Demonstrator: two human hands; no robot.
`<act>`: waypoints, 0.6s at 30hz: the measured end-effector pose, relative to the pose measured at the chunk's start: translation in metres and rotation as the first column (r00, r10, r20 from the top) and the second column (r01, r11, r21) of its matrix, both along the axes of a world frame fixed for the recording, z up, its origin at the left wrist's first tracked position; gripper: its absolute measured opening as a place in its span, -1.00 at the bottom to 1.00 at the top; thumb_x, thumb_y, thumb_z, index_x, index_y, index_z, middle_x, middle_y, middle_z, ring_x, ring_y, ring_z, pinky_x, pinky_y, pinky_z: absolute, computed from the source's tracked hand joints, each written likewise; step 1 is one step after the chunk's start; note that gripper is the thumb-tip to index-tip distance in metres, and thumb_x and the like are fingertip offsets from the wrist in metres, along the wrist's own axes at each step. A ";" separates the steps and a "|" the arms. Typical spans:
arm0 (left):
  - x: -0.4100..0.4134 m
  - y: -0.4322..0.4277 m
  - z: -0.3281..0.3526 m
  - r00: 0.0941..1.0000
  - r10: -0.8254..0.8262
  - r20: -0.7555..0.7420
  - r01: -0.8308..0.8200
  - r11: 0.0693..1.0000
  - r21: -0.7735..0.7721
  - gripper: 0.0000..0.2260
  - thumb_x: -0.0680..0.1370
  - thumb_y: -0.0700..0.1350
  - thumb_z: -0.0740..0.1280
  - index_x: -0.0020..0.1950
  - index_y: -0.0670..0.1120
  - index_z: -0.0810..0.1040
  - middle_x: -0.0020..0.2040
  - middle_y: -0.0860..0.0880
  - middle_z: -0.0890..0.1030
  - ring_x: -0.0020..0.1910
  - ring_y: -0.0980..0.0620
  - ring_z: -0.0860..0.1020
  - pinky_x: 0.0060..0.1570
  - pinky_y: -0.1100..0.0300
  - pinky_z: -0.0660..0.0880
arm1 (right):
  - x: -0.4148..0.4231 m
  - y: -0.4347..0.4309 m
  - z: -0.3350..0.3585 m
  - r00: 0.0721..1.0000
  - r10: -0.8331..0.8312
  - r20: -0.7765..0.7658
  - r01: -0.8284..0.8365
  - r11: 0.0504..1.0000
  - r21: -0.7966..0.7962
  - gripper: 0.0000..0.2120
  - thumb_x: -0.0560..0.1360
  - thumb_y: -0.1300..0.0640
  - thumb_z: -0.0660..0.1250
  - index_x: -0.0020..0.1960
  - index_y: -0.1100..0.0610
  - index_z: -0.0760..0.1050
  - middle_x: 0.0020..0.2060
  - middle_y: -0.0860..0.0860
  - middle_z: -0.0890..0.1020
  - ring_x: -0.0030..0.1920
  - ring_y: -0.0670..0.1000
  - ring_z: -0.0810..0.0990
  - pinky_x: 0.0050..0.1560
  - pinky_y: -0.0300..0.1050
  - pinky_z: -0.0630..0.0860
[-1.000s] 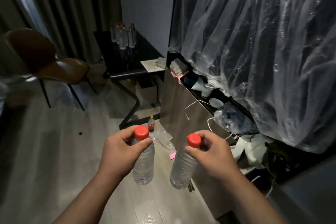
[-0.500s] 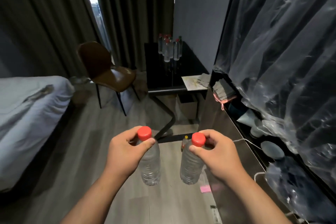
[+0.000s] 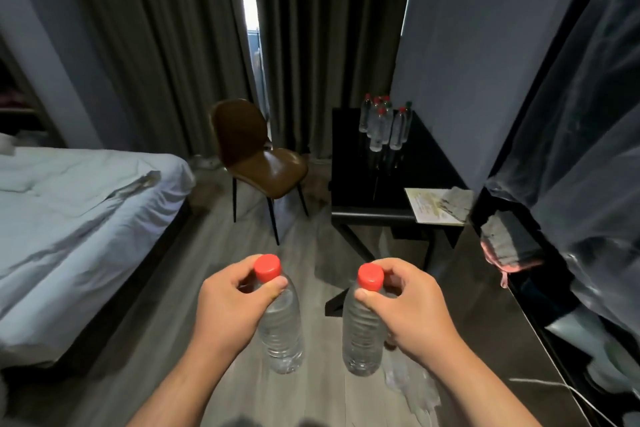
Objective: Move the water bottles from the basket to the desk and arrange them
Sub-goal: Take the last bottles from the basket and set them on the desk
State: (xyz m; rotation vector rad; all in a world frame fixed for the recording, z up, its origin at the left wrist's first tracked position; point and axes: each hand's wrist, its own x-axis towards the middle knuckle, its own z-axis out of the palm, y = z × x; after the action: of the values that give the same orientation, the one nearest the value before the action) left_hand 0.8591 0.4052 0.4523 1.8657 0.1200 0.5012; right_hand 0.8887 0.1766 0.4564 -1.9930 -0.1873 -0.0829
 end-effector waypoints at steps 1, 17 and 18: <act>0.012 0.011 0.000 1.000 0.014 0.001 -0.014 1.000 -0.005 -0.61 0.31 -0.17 0.57 -0.24 0.36 0.62 -0.21 0.23 0.68 -0.24 0.31 0.59 -0.16 0.52 0.44 | 0.013 0.012 0.001 1.000 0.009 0.006 -0.009 1.000 -0.006 -0.79 0.33 0.17 0.54 -0.14 -0.08 0.60 -0.16 -0.21 0.66 -0.09 -0.20 0.62 -0.06 -0.37 0.44; 0.219 0.195 0.011 1.000 0.001 -0.019 -0.001 1.000 -0.007 -0.76 0.32 -0.15 0.58 -0.13 0.15 0.66 -0.22 0.22 0.67 -0.21 0.27 0.61 -0.18 0.49 0.46 | 0.206 0.187 0.016 0.997 -0.074 0.005 0.074 0.997 0.011 -0.78 0.32 0.21 0.56 -0.14 -0.03 0.59 -0.20 -0.15 0.68 -0.11 -0.15 0.64 0.05 -0.12 0.56; 0.229 0.200 0.009 0.999 0.001 -0.032 -0.001 1.000 -0.006 -0.76 0.34 -0.19 0.56 -0.10 0.10 0.68 -0.21 0.22 0.67 -0.20 0.27 0.61 -0.18 0.50 0.45 | 0.215 0.192 0.016 0.997 -0.074 0.000 0.074 0.997 0.018 -0.78 0.32 0.21 0.56 -0.14 -0.02 0.59 -0.20 -0.16 0.69 -0.11 -0.15 0.64 0.05 -0.14 0.56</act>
State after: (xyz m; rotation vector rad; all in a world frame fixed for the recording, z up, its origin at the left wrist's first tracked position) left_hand 1.0880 0.6049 0.4616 1.8686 0.1430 0.4714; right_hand 1.1034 0.3689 0.4724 -1.9823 -0.1130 -0.1328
